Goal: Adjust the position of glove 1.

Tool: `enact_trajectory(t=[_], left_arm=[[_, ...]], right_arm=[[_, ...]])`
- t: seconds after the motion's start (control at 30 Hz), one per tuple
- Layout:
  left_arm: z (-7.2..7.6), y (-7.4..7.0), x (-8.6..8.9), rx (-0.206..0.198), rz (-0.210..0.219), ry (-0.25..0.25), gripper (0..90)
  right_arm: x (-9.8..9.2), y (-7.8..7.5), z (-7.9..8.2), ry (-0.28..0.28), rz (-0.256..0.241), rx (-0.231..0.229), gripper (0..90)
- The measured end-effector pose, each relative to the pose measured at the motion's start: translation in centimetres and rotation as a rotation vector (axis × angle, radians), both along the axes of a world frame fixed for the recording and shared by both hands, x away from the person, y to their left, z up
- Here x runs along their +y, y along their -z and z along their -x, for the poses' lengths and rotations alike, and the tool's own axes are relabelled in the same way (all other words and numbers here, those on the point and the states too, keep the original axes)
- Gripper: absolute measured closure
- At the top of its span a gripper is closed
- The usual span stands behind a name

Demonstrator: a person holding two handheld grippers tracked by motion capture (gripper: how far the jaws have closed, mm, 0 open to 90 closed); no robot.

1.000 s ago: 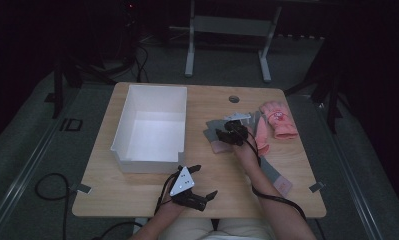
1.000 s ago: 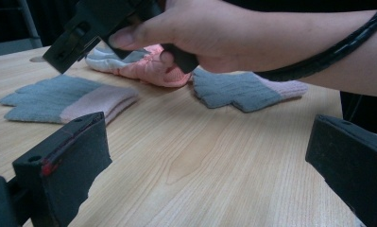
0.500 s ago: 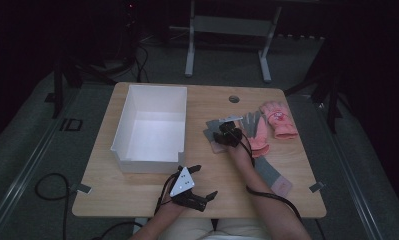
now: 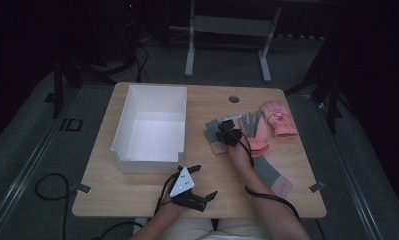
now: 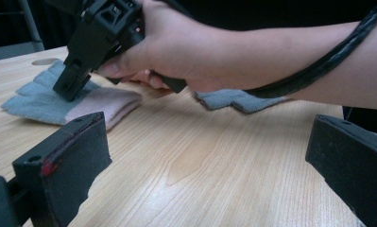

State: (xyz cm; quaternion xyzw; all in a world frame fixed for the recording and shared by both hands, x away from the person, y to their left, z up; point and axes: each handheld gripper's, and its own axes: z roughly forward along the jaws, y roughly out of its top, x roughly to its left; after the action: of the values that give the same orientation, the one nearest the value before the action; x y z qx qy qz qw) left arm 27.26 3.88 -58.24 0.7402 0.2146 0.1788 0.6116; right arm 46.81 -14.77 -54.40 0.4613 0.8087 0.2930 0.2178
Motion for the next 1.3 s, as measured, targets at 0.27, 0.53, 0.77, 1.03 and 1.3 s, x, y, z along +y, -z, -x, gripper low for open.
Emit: enact_trajectory(t=[0.27, 0.53, 0.77, 1.03, 1.3], left_arm=[[0.1, 0.0, -0.1, -0.004, -0.007, -0.016, 0.0], [0.2, 0.0, -0.2, -0.017, -0.017, -0.017, 0.0], [0.2, 0.0, -0.2, -0.018, -0.016, -0.016, 0.0], [0.2, 0.0, -0.2, -0.02, -0.016, -0.014, 0.0], [0.2, 0.0, -0.2, -0.021, -0.015, -0.013, 0.0]], right_arm=[[-0.1, -3.9, 4.3, 0.043, -0.099, -0.054, 84.5], [-0.2, -4.3, 9.8, 0.096, -0.121, -0.052, 84.5], [-0.7, -3.5, 11.6, 0.13, -0.146, -0.025, 84.5], [-0.1, -0.7, 11.7, 0.156, -0.149, 0.034, 84.6], [0.5, 1.6, 11.4, 0.175, -0.12, 0.026, 77.7]])
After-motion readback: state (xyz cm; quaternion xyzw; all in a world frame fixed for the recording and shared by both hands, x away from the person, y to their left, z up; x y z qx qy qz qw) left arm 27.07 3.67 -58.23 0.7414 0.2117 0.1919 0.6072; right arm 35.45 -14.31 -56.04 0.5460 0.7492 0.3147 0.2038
